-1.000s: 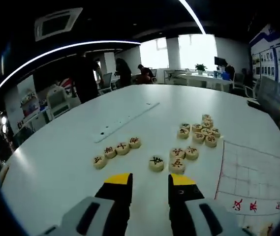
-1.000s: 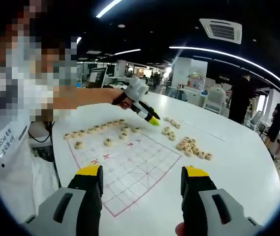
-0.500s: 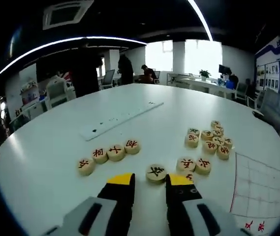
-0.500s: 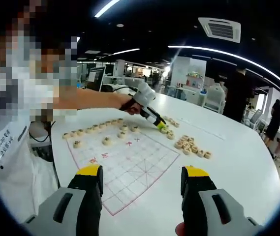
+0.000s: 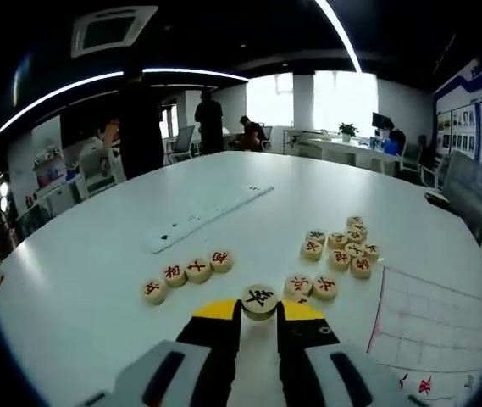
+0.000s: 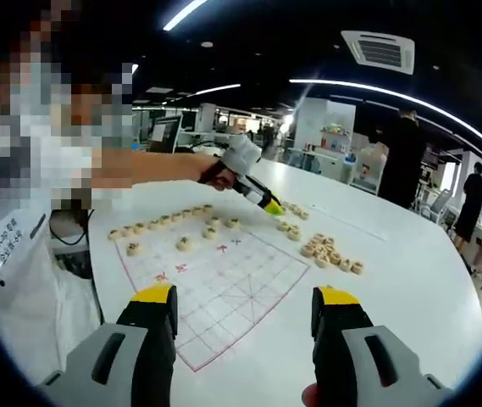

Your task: Pick up the chess pieces one by one and place each piece onto its starting position on the chessboard, setting the pieces on their correct points until all the chess pieces are arranged in the starting layout

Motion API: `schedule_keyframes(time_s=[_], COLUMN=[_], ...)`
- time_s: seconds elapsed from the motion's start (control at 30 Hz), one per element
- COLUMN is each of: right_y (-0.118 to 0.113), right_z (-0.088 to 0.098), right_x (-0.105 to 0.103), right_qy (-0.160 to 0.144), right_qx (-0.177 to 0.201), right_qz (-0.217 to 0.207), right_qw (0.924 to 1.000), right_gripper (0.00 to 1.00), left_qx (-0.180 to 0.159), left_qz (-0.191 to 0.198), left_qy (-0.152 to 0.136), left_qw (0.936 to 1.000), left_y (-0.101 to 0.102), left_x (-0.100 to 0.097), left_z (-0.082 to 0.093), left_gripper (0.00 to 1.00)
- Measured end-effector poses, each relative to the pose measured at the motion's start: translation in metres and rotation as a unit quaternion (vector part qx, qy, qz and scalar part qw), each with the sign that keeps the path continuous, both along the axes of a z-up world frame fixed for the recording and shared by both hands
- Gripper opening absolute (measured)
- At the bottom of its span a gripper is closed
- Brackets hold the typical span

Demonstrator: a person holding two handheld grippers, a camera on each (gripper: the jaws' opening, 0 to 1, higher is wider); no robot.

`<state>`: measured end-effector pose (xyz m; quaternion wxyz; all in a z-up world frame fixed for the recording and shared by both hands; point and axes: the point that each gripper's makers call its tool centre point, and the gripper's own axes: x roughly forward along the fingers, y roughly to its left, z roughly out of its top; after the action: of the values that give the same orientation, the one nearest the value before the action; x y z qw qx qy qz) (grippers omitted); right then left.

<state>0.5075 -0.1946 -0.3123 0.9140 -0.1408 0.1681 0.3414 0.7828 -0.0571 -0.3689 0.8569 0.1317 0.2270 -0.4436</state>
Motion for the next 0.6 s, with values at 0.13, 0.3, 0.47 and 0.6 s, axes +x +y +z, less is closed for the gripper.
schedule_keyframes(time_s=[0.13, 0.3, 0.47, 0.6], right_y=[0.002, 0.005, 0.007, 0.008], right_z=[0.001, 0.002, 0.003, 0.004], right_x=[0.0, -0.002, -0.002, -0.002], right_qy=[-0.001, -0.002, -0.002, -0.003], right_qx=[0.0, -0.001, -0.002, -0.003], right_qz=[0.002, 0.006, 0.009, 0.012], right_qw=[1.0, 1.0, 1.0, 0.9999], right_gripper=[0.64, 0.64, 0.64, 0.64], left_qx=[0.0, -0.012, -0.031, -0.038], left_qz=[-0.012, -0.023, -0.041, -0.063], left_qy=[-0.006, -0.015, -0.009, -0.005], left_qw=[0.9999, 0.9995, 0.9986, 0.9972], left_y=[0.014, 0.033, 0.046, 0.052], left_x=[-0.029, -0.069, -0.116, -0.158], left_z=[0.017, 0.034, 0.042, 0.045], left_gripper=[0.19, 0.19, 0.19, 0.19])
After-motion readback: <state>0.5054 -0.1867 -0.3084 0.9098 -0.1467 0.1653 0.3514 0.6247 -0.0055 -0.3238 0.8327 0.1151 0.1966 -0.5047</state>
